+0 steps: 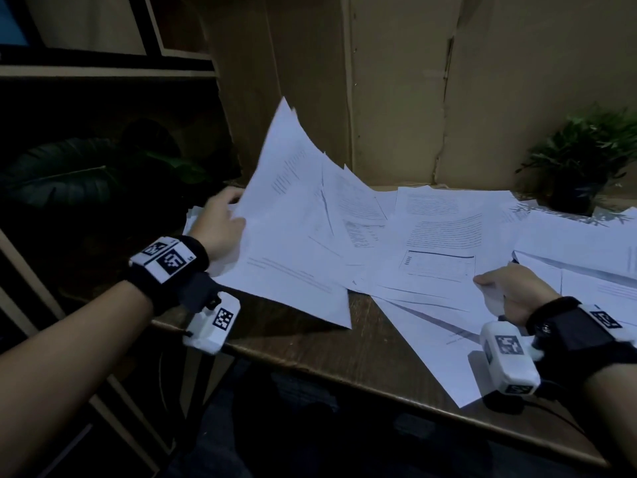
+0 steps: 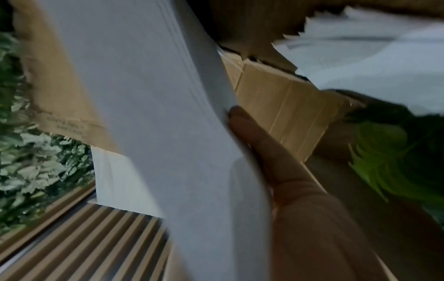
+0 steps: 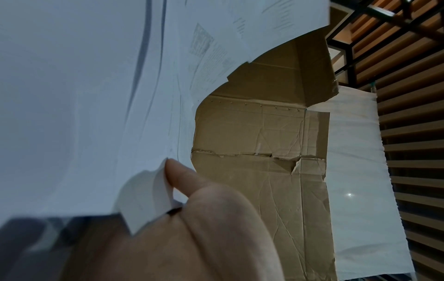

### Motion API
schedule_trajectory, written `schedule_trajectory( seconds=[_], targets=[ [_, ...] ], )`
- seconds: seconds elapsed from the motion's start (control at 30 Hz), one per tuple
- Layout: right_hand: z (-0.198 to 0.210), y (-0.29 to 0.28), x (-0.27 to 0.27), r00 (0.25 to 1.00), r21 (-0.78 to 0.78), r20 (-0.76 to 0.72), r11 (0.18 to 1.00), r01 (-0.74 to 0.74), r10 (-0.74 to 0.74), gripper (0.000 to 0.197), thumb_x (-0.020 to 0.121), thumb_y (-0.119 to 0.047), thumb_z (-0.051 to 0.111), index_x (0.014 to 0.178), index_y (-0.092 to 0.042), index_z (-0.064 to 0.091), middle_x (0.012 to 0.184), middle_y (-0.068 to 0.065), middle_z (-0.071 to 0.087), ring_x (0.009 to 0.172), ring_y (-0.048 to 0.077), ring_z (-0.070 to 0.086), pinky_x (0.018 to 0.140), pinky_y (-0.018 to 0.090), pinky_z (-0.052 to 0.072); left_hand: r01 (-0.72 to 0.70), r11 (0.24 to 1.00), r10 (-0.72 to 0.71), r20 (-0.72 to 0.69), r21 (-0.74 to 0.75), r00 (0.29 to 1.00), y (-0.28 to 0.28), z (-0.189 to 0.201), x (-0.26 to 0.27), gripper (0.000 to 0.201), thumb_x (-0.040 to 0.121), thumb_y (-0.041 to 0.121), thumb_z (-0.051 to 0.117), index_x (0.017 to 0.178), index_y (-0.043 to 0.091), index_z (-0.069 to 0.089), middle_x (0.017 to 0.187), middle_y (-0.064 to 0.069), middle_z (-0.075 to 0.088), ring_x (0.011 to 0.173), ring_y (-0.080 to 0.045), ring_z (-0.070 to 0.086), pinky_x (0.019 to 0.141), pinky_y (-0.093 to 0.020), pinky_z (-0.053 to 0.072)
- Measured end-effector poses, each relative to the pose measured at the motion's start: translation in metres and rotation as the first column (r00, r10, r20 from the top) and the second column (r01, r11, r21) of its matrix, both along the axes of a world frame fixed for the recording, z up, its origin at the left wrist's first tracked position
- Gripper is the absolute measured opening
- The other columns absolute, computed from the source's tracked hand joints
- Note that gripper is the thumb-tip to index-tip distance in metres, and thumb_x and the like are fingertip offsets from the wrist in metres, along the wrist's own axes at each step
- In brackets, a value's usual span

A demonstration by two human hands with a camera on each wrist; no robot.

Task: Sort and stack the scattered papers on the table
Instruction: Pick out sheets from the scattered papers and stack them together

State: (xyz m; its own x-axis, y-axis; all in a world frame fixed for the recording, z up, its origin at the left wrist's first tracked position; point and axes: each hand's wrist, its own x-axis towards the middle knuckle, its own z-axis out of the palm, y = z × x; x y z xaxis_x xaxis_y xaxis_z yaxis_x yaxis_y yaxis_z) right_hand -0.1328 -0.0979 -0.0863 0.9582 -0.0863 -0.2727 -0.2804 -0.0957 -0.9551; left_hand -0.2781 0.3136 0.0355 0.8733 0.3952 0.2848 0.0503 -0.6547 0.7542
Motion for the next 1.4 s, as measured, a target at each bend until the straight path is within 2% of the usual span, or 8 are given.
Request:
schedule_trajectory(
  seconds=[0.17,0.3,0.47,0.7,0.87,1.03,1.2,1.4],
  targets=[
    [0.001,-0.001,-0.001,1.0,-0.043,0.002,0.999,0.015,-0.015,0.019,0.094,-0.002,0.062,0.109,0.01,0.06,0.106,0.012,0.058,0.102,0.027,0.052,0.086,0.04,0.04,-0.235,0.971,0.236,0.251,-0.034,0.939,0.017,0.017,-0.002,0.052,0.095,-0.001,0.041,0.14,0.025,0.046,0.124,-0.009,0.061,0.108,-0.026,0.06,0.092,-0.034,0.047],
    [0.003,-0.001,-0.004,0.999,-0.059,-0.009,0.997,-0.051,0.051,0.021,0.088,0.004,0.062,0.081,-0.012,0.05,0.095,0.006,0.045,0.088,0.021,0.039,0.083,0.037,0.033,-0.276,0.945,0.326,0.42,-0.177,0.847,0.021,0.026,0.002,0.052,0.096,0.001,0.04,0.143,0.024,0.043,0.12,-0.006,0.06,0.106,-0.018,0.058,0.089,-0.025,0.045],
    [0.009,0.001,-0.009,0.997,-0.048,0.007,0.996,-0.077,0.077,0.025,0.083,0.003,0.065,0.105,-0.006,0.054,0.096,0.014,0.055,0.089,0.029,0.052,0.085,0.044,0.045,-0.21,0.924,0.362,0.553,-0.32,0.75,0.016,0.034,0.006,0.048,0.095,-0.003,0.039,0.139,0.015,0.045,0.124,-0.002,0.06,0.108,-0.01,0.059,0.081,-0.005,0.047],
    [0.008,0.003,-0.012,0.999,0.05,0.003,0.998,-0.042,0.042,0.014,0.095,0.003,0.056,0.107,-0.004,0.056,0.1,0.013,0.05,0.089,0.029,0.046,0.078,0.04,0.039,-0.015,0.928,0.128,0.282,-0.373,0.951,-0.035,-0.006,0.027,0.03,0.097,-0.003,0.048,0.122,0.012,0.055,0.109,-0.011,0.064,0.088,-0.022,0.061,0.077,-0.029,0.049],
    [0.024,0.007,-0.033,0.996,0.119,-0.039,0.99,-0.075,0.08,0.033,0.1,0.001,0.053,0.132,0.008,0.053,0.127,0.015,0.061,0.122,0.039,0.055,0.108,0.054,0.041,0.017,0.917,0.026,0.101,-0.398,0.995,-0.065,-0.051,0.044,0.019,0.101,0.005,0.046,0.12,0.008,0.049,0.108,-0.009,0.061,0.084,-0.023,0.062,0.066,-0.026,0.048],
    [0.039,0.008,-0.049,0.988,0.143,-0.059,0.98,-0.136,0.146,0.025,0.101,0.002,0.05,0.124,0.003,0.059,0.112,0.017,0.066,0.091,0.035,0.063,0.072,0.042,0.052,-0.043,0.918,0.051,0.01,-0.394,0.999,-0.073,-0.061,0.061,0.025,0.101,0.005,0.046,0.125,0.004,0.046,0.109,-0.012,0.058,0.086,-0.026,0.056,0.07,-0.03,0.043],
    [0.041,0.006,-0.051,0.977,0.172,-0.022,0.964,-0.205,0.212,0.026,0.102,0.005,0.046,0.122,-0.002,0.061,0.103,0.014,0.071,0.086,0.03,0.067,0.064,0.035,0.056,-0.067,0.904,0.051,-0.048,-0.422,0.998,-0.076,-0.053,0.07,0.016,0.101,0.006,0.047,0.116,0.01,0.047,0.081,-0.005,0.055,0.062,-0.017,0.051,0.042,-0.021,0.041],
    [0.042,0.007,-0.041,0.972,0.186,-0.094,0.963,-0.194,0.214,0.022,0.099,0.006,0.05,0.116,0.001,0.063,0.101,0.014,0.07,0.082,0.026,0.066,0.066,0.031,0.057,0.065,0.887,-0.105,-0.063,-0.458,0.992,-0.099,-0.035,0.084,0.015,0.101,0.004,0.046,0.112,0.013,0.05,0.095,-0.006,0.062,0.073,-0.013,0.058,0.054,-0.016,0.045]
  ],
)
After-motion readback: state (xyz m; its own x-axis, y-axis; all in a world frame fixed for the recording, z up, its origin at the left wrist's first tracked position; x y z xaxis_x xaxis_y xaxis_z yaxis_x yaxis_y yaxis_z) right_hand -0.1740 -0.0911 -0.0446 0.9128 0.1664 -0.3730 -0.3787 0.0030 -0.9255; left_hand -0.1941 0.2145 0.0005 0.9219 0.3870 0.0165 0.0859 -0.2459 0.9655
